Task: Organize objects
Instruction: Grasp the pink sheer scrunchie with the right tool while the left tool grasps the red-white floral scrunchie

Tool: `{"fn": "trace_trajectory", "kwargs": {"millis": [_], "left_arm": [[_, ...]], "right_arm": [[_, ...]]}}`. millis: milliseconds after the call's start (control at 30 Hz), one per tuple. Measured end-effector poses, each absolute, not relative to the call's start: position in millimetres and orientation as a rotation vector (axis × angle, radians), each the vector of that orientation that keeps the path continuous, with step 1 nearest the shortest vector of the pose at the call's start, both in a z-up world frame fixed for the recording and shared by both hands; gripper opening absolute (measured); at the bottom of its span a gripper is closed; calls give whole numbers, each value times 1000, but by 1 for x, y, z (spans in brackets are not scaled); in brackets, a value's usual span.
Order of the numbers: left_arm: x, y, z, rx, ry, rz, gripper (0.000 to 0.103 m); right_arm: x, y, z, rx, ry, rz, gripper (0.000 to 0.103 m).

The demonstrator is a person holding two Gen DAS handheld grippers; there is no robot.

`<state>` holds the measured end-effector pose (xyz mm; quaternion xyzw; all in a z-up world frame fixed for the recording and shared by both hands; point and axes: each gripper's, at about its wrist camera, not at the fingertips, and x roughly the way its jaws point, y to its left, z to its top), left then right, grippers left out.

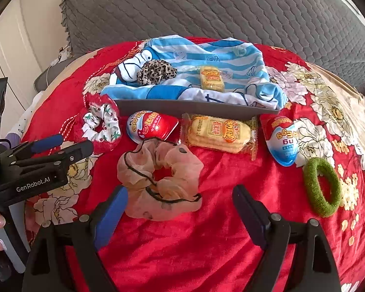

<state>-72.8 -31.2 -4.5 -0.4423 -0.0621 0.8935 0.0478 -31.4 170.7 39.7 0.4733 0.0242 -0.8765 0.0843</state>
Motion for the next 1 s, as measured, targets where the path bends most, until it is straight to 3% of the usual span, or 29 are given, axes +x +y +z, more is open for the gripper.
{"fn": "trace_trajectory", "kwargs": {"millis": [1000], "left_arm": [[-108, -34, -48, -1379, -230, 2723, 85]], "right_arm": [[-59, 161, -4, 1496, 31, -2535, 87]]}}
